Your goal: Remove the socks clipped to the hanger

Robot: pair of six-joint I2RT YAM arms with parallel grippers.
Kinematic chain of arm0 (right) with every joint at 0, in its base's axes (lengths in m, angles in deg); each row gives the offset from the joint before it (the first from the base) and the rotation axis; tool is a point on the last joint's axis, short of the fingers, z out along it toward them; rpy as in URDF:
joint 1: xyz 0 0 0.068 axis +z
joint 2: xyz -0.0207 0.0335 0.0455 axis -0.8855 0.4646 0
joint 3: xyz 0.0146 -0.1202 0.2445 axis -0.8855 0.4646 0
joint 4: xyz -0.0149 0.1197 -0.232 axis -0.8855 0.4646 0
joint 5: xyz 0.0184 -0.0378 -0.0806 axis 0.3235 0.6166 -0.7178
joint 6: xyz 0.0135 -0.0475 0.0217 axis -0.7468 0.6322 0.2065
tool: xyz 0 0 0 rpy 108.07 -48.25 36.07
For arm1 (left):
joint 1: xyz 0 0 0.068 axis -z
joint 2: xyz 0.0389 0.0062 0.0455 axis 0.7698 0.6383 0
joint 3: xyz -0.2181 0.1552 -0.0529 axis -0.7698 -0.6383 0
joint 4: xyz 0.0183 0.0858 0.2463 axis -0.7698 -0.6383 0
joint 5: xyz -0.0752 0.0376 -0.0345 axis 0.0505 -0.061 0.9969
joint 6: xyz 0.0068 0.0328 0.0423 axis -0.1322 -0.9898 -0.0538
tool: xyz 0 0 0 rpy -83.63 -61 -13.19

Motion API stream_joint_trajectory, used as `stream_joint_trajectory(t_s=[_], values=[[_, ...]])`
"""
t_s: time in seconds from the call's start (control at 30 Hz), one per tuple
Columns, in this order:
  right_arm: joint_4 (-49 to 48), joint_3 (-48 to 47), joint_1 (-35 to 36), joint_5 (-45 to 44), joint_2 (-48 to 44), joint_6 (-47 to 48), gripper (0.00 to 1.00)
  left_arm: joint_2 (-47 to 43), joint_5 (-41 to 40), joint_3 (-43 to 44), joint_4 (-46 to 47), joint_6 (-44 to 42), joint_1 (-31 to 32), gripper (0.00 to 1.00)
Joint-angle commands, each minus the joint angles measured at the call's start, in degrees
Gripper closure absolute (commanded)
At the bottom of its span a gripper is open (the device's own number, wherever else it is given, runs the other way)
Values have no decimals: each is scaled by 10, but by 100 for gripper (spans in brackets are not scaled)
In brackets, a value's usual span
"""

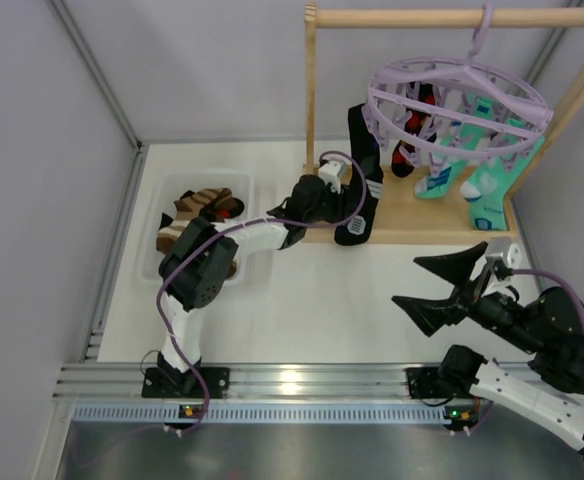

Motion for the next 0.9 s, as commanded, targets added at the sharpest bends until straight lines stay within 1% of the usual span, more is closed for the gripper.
stream_joint_trajectory(t_s=[0.0, 0.03, 0.07, 0.1, 0.13, 0.17, 0.3, 0.33, 0.37, 0.43, 0.47, 0.53, 0.6, 0.67, 0.73, 0.77, 0.8, 0.83, 0.87], values=[[-4, 0, -5, 3, -9, 7, 3, -16, 7, 12, 60, 6, 4, 64], [-4, 0, -5, 0, -10, 8, 3, -19, -1, 9, 61, 7, 5, 73], [-1, 0, -5, -3, -13, 8, 3, -25, -8, 5, 61, 8, 11, 85], [-1, 0, -5, -5, -13, 7, 3, -37, -15, -4, 61, 10, 15, 88], [-1, 0, -5, -5, -14, 8, 3, -44, -27, -10, 61, 10, 19, 95], [-1, 0, -5, -22, -14, 4, 3, -52, -41, -17, 61, 9, 29, 100], [5, -3, -5, -65, -9, -7, 3, -96, -83, -55, 64, 4, 55, 100], [7, -3, -5, -94, -8, -11, 3, -118, -86, -74, 64, 7, 61, 100], [10, -4, -5, -111, -5, -20, 3, -129, -123, -89, 63, 10, 72, 100], [17, -7, -5, -161, -2, -30, 3, -156, -159, -128, 63, 10, 87, 100], [20, -11, -4, -178, 5, -38, 3, -178, -205, -140, 62, 6, 108, 100], [25, -17, -5, -217, 15, -45, 3, -200, -240, -164, 63, 4, 132, 100], [26, -28, -5, -238, 32, -58, 3, -224, -290, -191, 63, 4, 165, 100], [22, -36, -4, -252, 48, -66, 3, -241, -313, -207, 62, 13, 201, 100], [20, -49, -5, -255, 55, -67, 3, -248, -359, -209, 61, 3, 228, 100], [12, -52, -5, -254, 56, -71, 3, -249, -375, -209, 61, -4, 261, 100], [7, -58, -5, -253, 57, -72, 3, -249, -397, -203, 61, -13, 278, 100], [5, -61, -5, -256, 57, -73, 3, -247, -437, -198, 61, -34, 298, 100], [5, -65, -5, -260, 63, -74, 3, -244, -460, -193, 61, -42, 335, 100]])
